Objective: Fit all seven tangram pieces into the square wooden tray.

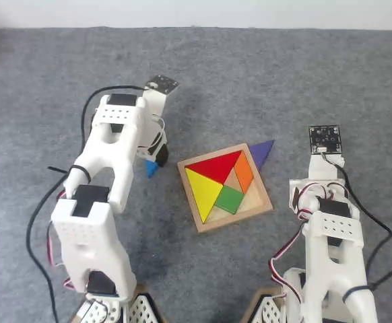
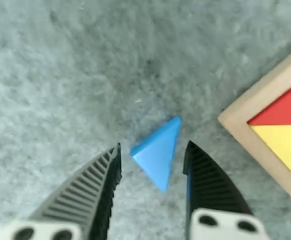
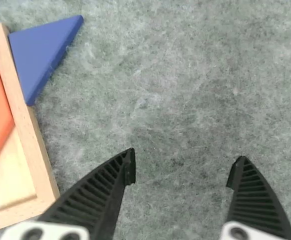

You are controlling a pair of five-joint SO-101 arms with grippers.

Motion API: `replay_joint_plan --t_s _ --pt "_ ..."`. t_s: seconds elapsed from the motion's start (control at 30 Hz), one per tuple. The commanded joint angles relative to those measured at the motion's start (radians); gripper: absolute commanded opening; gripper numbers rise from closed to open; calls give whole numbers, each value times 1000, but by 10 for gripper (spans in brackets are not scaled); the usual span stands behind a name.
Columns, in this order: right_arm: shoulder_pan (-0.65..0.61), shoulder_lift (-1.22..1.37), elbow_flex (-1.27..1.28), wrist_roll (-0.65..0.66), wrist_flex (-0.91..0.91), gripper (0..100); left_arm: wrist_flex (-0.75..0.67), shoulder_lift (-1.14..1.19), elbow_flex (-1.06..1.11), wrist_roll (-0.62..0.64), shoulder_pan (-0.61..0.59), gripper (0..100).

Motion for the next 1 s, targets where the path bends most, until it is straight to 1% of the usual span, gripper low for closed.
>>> replay_joint_plan --t_s 0.0,0.17,0.4,0.53,0.7,0.87,0.97 --pt "-8 -31 -6 0 -12 307 12 -11 -45 -25 9 207" --pt "-10 -31 -6 0 -12 307 9 -6 -44 -41 3 207" --pt "-10 -31 -6 0 -12 307 0 84 -61 -44 11 206" --pt "-10 -31 -6 0 -12 307 -2 95 -68 -44 11 205" --pt "-10 -31 -6 0 -12 307 5 95 -67 -38 11 141" --pt "-10 -31 -6 0 -12 307 31 94 -70 -35 12 135" --pt "-10 -31 -6 0 -12 307 34 94 -71 -12 15 134"
